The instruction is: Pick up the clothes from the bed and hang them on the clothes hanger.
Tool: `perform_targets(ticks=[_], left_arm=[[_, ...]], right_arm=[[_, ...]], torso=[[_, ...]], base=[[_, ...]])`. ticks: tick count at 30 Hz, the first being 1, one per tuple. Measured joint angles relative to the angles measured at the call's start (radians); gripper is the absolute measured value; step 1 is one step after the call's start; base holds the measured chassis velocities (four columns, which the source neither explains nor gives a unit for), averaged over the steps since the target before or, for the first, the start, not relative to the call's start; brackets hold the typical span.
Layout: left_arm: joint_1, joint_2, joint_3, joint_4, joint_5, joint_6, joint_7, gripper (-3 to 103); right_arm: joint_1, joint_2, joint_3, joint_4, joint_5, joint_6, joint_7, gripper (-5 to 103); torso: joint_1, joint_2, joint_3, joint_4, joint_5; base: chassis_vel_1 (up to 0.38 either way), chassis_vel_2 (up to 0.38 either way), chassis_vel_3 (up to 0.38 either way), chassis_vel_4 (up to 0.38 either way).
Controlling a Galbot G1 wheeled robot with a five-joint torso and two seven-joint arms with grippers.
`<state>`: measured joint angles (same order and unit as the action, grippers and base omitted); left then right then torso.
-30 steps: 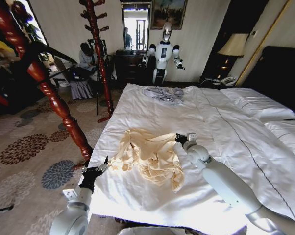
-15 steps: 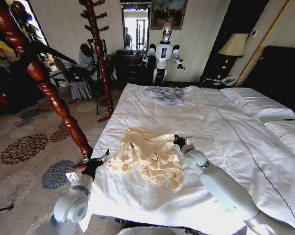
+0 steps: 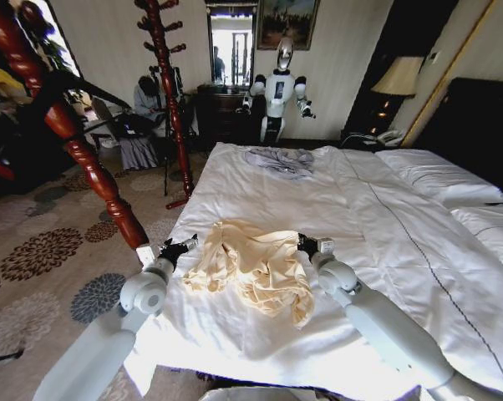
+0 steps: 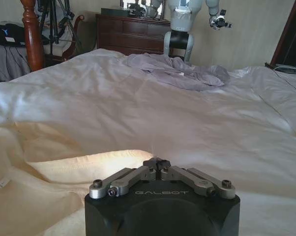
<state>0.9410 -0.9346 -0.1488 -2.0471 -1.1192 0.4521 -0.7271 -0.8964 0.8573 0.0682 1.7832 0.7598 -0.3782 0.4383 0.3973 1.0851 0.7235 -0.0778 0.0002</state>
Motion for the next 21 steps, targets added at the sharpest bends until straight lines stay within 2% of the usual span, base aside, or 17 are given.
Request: perform_targets(ticks=[3,6,8,9,12,13,14,16,19,21], left_arm=[[-0.104,-0.030,0.064,0.066,-0.034,0.034,-0.039,100],[-0.166,-0.051,0.095,0.108,-0.060,0.047,-0.052,100],[-0.250,-0.086,0.131,0.178,-0.119,0.071,-0.082,100],[-0.250,-0.086,0.131,0.178,-0.119,0.071,-0.082,100],[-0.330,-0.130,0.163,0.275,-0.211,0.127,-0.145,100],[-0.366,-0.155,0.177,0.333,-0.236,0.151,-0.177,94],[-0.396,-0.175,0.192,0.383,-0.239,0.163,-0.196,94],[-0.409,-0.185,0.199,0.406,-0.236,0.167,-0.205,92],[-0.466,-0.242,0.222,0.504,-0.212,0.181,-0.215,88],[-0.483,-0.265,0.227,0.531,-0.199,0.181,-0.210,91]], right_arm=[[-0.009,-0.001,0.008,0.001,-0.002,-0.001,0.001,0],[-0.013,-0.002,0.012,0.002,-0.003,-0.001,0.002,0],[-0.020,-0.006,0.018,0.003,-0.005,-0.002,0.002,0],[-0.020,-0.006,0.018,0.003,-0.005,-0.002,0.002,0],[-0.030,-0.013,0.029,0.007,-0.006,-0.003,0.002,0],[-0.036,-0.018,0.036,0.009,-0.006,-0.003,0.002,0],[-0.041,-0.021,0.043,0.011,-0.006,-0.003,0.003,0],[-0.044,-0.022,0.046,0.012,-0.006,-0.003,0.003,0],[-0.066,-0.031,0.066,0.016,-0.009,-0.003,0.002,0],[-0.072,-0.032,0.073,0.017,-0.010,-0.003,0.001,0]], torso=[[0.000,0.000,0.000,0.0002,0.0000],[0.000,0.000,0.000,0.0000,0.0000],[0.000,0.000,0.000,0.0001,0.0001],[0.000,0.000,0.000,0.0001,0.0001],[0.000,0.000,0.000,-0.0004,-0.0001],[0.000,0.000,0.000,-0.0001,0.0000],[0.000,0.000,0.000,0.0001,0.0000],[0.000,0.000,0.000,0.0000,0.0000],[0.000,0.000,0.000,0.0002,0.0001],[0.000,0.000,0.000,-0.0001,0.0000]], base=[[0.000,0.000,0.000,0.000],[0.000,0.000,0.000,0.000],[0.000,0.000,0.000,0.000],[0.000,0.000,0.000,0.000],[0.000,0.000,0.000,0.000],[0.000,0.000,0.000,0.000],[0.000,0.000,0.000,0.000],[0.000,0.000,0.000,0.000],[0.000,0.000,0.000,0.000],[0.000,0.000,0.000,0.000]])
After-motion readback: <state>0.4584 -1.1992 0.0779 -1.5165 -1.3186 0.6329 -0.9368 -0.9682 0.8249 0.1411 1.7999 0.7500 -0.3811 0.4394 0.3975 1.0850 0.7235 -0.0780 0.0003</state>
